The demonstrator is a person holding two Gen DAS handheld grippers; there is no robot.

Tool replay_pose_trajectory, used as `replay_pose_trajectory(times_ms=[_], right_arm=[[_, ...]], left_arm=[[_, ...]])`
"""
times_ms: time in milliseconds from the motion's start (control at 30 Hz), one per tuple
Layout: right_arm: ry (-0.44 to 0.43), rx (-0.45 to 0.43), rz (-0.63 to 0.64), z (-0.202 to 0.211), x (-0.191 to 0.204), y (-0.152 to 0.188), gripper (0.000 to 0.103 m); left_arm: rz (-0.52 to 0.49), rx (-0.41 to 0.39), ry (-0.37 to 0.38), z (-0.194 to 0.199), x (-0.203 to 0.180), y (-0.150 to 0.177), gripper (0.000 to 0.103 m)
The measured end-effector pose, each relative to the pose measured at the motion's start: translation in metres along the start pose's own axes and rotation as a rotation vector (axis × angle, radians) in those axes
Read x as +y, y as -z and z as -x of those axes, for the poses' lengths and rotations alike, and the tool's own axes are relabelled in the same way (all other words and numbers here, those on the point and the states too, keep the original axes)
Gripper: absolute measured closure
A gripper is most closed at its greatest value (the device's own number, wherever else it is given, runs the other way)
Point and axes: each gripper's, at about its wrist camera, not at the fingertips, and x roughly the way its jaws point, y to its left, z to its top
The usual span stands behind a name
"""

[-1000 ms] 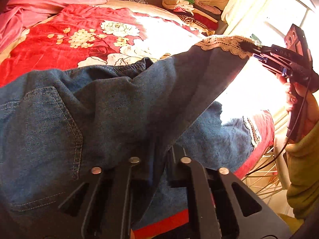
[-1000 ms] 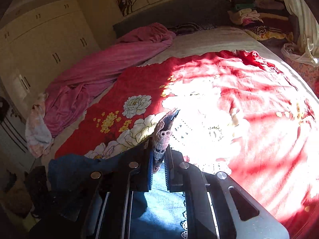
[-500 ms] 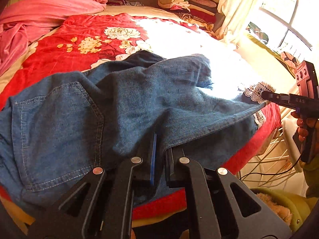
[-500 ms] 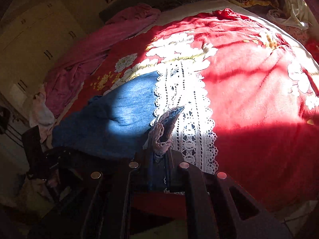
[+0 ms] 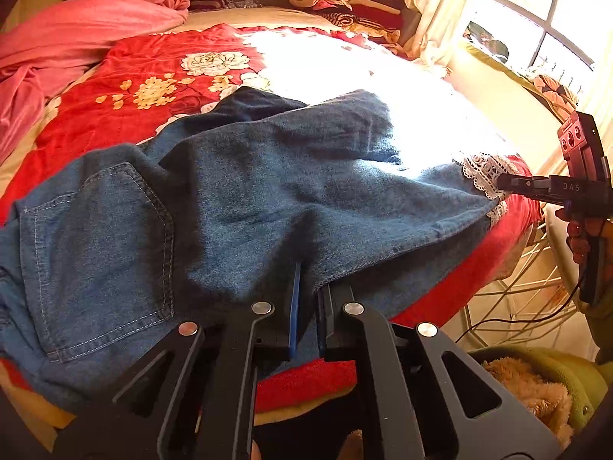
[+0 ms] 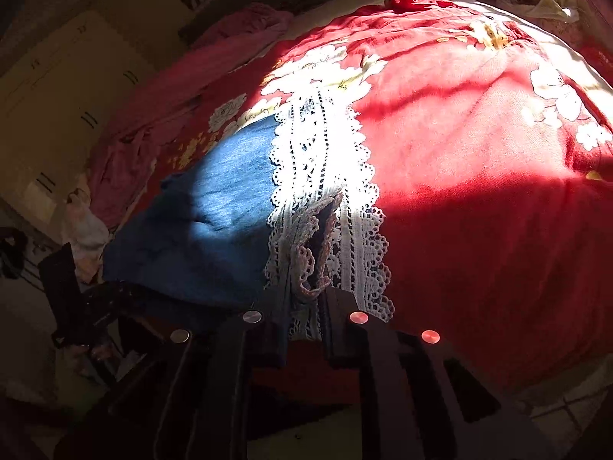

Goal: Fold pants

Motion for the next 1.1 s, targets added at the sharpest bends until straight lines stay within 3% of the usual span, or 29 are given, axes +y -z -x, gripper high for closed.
replay_pose_trajectory(times_ms=[333, 467, 600, 667, 833, 1000, 1100], right_arm=[[0.063, 0.078, 0.018, -0.012, -0.009, 0.018, 0.091], [0.102, 0.095, 0.073, -0.003, -0.002, 0.013, 0.085], [0.177, 0.014, 0.139, 0.023, 0.010, 0.000, 0.077], [0.171, -0.021, 0.163, 0.027, 0.016, -0.006, 0.074], [0.091, 0.018, 0.256, -0.010, 0.048, -0.005, 0.070], [0.135, 0.124, 0.228, -0.053, 0.041, 0.011, 0.067], [0.143, 0.109, 0.260, -0.052, 0.040, 0.017, 0.067]], left_arm=[[-0.066, 0.065, -0.020, -0.010, -0.015, 0.014, 0.101], [-0.056, 0.082, -0.019, -0.015, -0.012, 0.016, 0.101], [-0.050, 0.082, -0.016, -0.016, -0.010, 0.017, 0.101], [-0.052, 0.081, -0.017, -0.016, -0.011, 0.017, 0.101], [-0.058, 0.095, -0.008, -0.017, -0.010, 0.020, 0.101], [-0.045, 0.099, 0.006, -0.016, -0.007, 0.026, 0.101], [-0.046, 0.106, 0.027, -0.013, -0.009, 0.027, 0.092]])
